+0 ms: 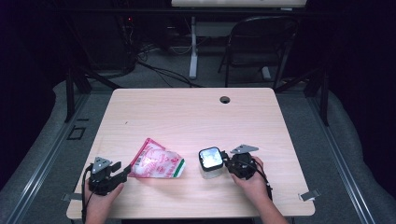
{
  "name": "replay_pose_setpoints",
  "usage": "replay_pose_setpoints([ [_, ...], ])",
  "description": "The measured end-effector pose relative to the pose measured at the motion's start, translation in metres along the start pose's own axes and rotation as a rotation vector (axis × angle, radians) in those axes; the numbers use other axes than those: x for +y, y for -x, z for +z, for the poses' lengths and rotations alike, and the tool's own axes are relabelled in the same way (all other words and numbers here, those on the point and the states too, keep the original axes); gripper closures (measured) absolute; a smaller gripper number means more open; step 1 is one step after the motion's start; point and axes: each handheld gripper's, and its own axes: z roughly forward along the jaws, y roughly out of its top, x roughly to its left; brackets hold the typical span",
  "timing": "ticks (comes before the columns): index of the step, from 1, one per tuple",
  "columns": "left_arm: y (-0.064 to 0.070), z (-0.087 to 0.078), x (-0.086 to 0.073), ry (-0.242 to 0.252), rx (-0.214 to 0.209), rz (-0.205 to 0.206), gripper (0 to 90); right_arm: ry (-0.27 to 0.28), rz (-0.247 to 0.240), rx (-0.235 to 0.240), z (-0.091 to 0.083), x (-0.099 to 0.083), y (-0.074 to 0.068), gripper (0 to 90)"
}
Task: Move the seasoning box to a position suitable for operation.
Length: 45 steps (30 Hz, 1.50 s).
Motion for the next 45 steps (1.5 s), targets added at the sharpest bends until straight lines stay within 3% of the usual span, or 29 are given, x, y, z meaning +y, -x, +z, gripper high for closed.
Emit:
replay_pose_setpoints([
  [7, 0.001, -0.002, -0.001, 0.012, 0.005, 0.001, 57.0, 0.005, 0.013, -0.005, 0.002, 0.002, 0.001, 79.9],
  [20, 0.005, -0.003, 0.002, 0.029, -0.01, 0.015, 57.4, -0.009, -0.031, -0.021, -0.003, -0.001, -0.007, 81.1],
  [26, 0.009, -0.001, 0.004, 0.043, -0.036, 0.023, 57.2, -0.018, -0.052, -0.009, -0.008, -0.005, -0.014, 81.2],
  [34, 0.019, 0.004, 0.008, 0.031, -0.073, 0.064, 57.2, -0.012, -0.067, 0.014, -0.014, -0.009, -0.026, 81.3],
  [35, 0.02, 0.005, 0.009, 0.032, -0.078, 0.065, 57.2, -0.022, -0.085, 0.012, -0.014, -0.009, -0.026, 81.5],
  [45, 0.031, 0.007, 0.012, 0.029, -0.117, 0.093, 57.3, -0.022, -0.079, 0.024, -0.018, -0.013, -0.041, 81.7],
])
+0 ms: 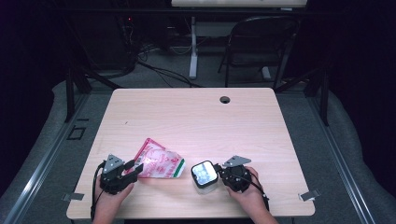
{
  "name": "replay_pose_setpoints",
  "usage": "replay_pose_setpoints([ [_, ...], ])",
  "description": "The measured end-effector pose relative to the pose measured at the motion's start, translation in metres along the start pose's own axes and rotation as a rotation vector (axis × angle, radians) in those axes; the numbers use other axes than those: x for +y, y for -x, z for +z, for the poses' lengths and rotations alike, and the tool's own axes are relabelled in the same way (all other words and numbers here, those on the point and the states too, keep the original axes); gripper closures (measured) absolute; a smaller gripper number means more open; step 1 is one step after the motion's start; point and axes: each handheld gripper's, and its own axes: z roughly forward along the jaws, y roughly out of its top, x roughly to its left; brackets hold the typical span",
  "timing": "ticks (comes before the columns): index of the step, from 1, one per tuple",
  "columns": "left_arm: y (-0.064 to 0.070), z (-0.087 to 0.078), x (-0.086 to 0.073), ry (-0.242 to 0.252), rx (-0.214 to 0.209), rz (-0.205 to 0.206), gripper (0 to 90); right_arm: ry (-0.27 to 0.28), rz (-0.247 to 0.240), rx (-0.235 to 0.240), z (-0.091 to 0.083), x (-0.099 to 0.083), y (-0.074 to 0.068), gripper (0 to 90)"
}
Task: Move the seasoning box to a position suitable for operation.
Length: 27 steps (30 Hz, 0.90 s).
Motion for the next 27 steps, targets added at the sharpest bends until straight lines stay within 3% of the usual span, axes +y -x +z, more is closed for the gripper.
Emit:
replay_pose_setpoints([
  [8, 0.004, -0.001, 0.003, -0.008, -0.021, 0.017, 58.9, 0.01, -0.008, 0.014, -0.005, -0.001, -0.007, 81.0],
  [16, 0.012, -0.005, 0.007, -0.01, -0.082, 0.004, 64.6, -0.017, 0.045, 0.06, -0.021, 0.0, -0.008, 76.8],
  [20, 0.021, -0.007, 0.011, -0.027, -0.108, 0.031, 64.9, -0.045, 0.055, 0.098, -0.033, 0.003, -0.007, 75.5],
  [27, 0.032, -0.004, 0.016, -0.05, -0.152, 0.063, 66.1, -0.013, 0.076, 0.086, -0.052, 0.008, -0.004, 73.8],
])
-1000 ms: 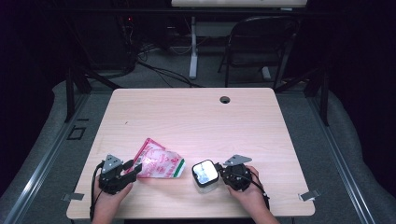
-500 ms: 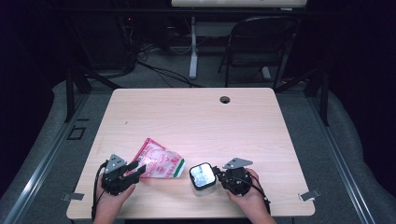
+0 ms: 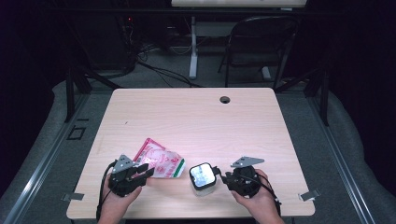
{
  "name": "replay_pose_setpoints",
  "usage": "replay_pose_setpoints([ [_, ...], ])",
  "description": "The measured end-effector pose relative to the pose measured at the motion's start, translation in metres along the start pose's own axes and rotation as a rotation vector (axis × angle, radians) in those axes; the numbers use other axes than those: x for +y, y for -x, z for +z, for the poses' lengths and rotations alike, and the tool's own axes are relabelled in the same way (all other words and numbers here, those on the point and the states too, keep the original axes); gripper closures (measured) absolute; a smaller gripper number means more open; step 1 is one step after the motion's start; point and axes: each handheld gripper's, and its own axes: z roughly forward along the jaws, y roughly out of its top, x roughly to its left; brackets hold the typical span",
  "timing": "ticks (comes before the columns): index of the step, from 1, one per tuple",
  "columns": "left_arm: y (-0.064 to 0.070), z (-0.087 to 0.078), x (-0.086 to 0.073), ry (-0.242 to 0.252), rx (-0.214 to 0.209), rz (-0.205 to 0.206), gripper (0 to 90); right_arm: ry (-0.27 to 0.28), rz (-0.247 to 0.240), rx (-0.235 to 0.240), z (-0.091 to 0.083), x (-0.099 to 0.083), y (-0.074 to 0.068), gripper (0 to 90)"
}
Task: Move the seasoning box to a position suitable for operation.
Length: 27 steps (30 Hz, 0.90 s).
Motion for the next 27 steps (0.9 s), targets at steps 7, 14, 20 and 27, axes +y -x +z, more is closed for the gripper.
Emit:
replay_pose_setpoints([
  [7, 0.012, 0.011, 0.011, -0.035, -0.027, 0.031, 60.7, 0.022, -0.041, -0.006, -0.007, 0.023, 0.001, 63.7],
  [14, 0.024, 0.016, 0.02, -0.036, -0.064, 0.025, 55.7, 0.008, -0.037, 0.01, -0.004, 0.034, 0.001, 61.0],
  [20, 0.037, 0.022, 0.026, -0.065, -0.086, 0.063, 59.4, 0.008, -0.009, 0.042, -0.004, 0.041, 0.001, 74.2],
  [27, 0.056, 0.029, 0.029, -0.074, -0.112, 0.112, 69.1, 0.011, 0.023, 0.062, -0.004, 0.044, -0.004, 80.1],
])
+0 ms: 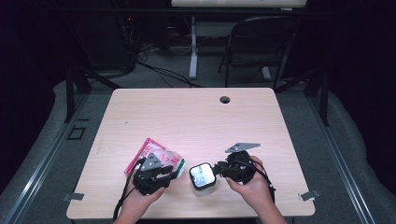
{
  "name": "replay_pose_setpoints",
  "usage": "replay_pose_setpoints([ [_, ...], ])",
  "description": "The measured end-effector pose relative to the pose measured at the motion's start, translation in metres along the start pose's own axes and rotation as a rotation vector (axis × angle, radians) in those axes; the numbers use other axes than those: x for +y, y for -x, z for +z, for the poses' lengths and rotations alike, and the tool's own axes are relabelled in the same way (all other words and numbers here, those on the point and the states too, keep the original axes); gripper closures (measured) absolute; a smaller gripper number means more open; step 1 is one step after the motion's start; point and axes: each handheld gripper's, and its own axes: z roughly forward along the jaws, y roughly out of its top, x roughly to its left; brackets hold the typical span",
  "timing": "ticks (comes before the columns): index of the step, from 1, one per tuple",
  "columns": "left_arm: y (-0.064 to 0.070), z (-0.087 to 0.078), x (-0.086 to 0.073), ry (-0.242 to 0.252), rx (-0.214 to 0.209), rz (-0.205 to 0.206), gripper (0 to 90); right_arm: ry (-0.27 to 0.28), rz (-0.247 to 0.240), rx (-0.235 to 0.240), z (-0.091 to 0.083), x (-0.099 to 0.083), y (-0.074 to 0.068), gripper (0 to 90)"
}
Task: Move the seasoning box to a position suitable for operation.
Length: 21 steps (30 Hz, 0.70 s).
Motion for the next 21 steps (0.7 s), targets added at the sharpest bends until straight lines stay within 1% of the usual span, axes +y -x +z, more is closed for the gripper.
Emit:
replay_pose_setpoints([
  [1, 0.0, 0.0, 0.0, 0.0, 0.0, 0.0, 70.3, 0.0, 0.0, 0.0, 0.0, 0.0, 0.0, 80.1],
  [2, 0.003, 0.001, 0.0, -0.004, -0.013, 0.014, 72.0, -0.008, 0.007, -0.001, 0.002, -0.001, -0.001, 80.9],
  [3, 0.003, 0.001, 0.0, -0.004, -0.013, 0.014, 73.1, -0.008, 0.007, -0.001, 0.002, -0.001, -0.001, 80.9],
  [4, 0.007, 0.003, -0.001, -0.009, -0.032, 0.019, 74.2, -0.01, 0.006, -0.001, 0.004, -0.002, 0.0, 82.0],
  [5, 0.007, 0.003, -0.001, -0.009, -0.032, 0.019, 75.6, -0.01, 0.006, -0.001, 0.004, -0.002, 0.0, 82.0],
  [6, 0.011, 0.004, 0.0, -0.026, -0.033, 0.042, 76.8, -0.02, 0.011, -0.004, 0.006, -0.003, 0.0, 82.9],
  [7, 0.011, 0.004, 0.0, -0.026, -0.033, 0.042, 77.5, -0.02, 0.011, -0.004, 0.006, -0.003, 0.0, 82.9],
  [8, 0.014, 0.007, -0.001, -0.024, -0.047, 0.041, 78.6, -0.018, 0.013, 0.0, 0.006, -0.004, 0.001, 83.9],
  [9, 0.014, 0.007, -0.001, -0.024, -0.047, 0.041, 78.9, -0.018, 0.013, 0.0, 0.006, -0.004, 0.001, 83.9],
  [10, 0.016, 0.009, -0.001, -0.035, -0.056, 0.047, 79.8, -0.018, 0.016, 0.001, 0.006, -0.005, 0.001, 85.9],
  [11, 0.016, 0.009, -0.001, -0.035, -0.056, 0.047, 80.6, -0.018, 0.016, 0.001, 0.006, -0.005, 0.001, 85.9],
  [12, 0.019, 0.011, -0.001, -0.045, -0.063, 0.057, 81.2, -0.015, 0.019, 0.011, 0.006, -0.005, 0.001, 87.5],
  [14, 0.021, 0.012, -0.001, -0.049, -0.064, 0.058, 81.8, -0.011, 0.02, 0.016, 0.006, -0.005, 0.002, 87.8],
  [15, 0.022, 0.013, -0.001, -0.046, -0.061, 0.061, 82.3, -0.017, 0.029, 0.015, 0.005, -0.006, 0.002, 88.0],
  [21, 0.027, 0.017, 0.002, -0.061, -0.071, 0.081, 86.7, -0.013, 0.028, 0.014, 0.005, -0.006, 0.001, 88.1],
])
